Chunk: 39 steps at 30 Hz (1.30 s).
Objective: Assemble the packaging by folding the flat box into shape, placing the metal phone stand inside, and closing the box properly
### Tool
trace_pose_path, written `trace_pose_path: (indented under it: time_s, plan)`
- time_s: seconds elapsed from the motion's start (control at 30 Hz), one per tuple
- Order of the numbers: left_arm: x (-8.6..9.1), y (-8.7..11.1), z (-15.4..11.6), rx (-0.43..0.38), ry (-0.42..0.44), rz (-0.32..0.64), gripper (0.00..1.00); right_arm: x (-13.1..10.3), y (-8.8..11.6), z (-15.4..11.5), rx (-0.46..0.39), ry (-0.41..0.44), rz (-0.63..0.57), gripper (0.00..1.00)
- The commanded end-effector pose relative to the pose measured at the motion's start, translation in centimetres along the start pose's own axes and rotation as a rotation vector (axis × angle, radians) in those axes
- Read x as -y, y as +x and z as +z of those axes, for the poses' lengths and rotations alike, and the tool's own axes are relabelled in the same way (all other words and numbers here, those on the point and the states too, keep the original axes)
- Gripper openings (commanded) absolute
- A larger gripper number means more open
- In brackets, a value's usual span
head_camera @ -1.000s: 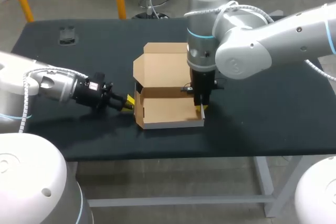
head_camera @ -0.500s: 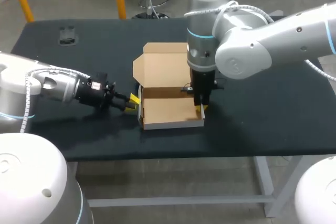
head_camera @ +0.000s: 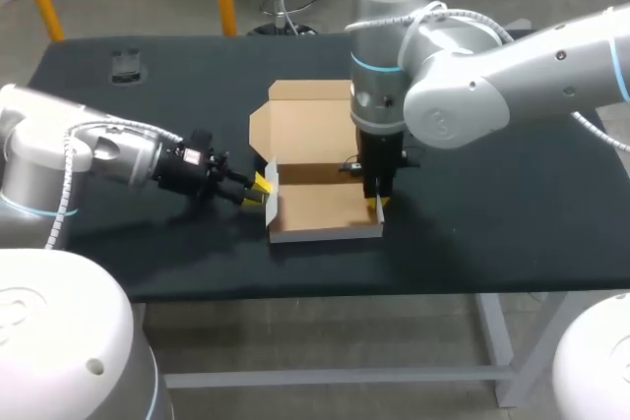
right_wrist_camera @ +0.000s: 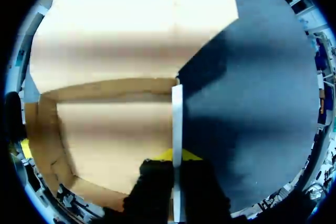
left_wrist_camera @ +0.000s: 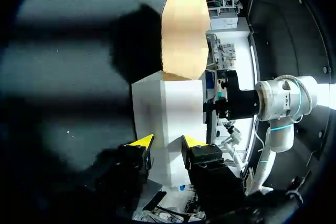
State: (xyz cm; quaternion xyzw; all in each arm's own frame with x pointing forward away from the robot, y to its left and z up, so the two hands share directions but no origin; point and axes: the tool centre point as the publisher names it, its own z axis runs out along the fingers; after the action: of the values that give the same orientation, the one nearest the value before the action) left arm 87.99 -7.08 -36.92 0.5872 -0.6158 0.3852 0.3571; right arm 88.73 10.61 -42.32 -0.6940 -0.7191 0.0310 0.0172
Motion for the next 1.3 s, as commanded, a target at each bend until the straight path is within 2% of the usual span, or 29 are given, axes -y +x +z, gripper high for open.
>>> trace_pose_path:
  time_s: [0.03,0.57,0.93,1.1,1.3]
  plan:
    - [-0.1,0.5,0.5,0.047,0.011,-0.002,0.37,-0.1,0.2,0.1,0.003,0.006,-0.001,0.00]
    - [0.2,0.8,1.5,0.259,0.093,0.003,0.39,-0.1,0.2,0.1,0.003,0.006,-0.001,0.00]
    - [0.3,0.7,1.8,0.372,0.132,0.001,0.42,-0.1,0.2,0.1,0.003,0.006,-0.001,0.00]
    - [0.2,0.7,1.9,0.415,0.134,0.008,0.45,-0.1,0.2,0.1,0.003,0.006,-0.001,0.00]
    - [0.0,0.7,2.4,0.484,0.120,0.015,0.44,-0.1,0.2,0.1,0.003,0.006,-0.001,0.00]
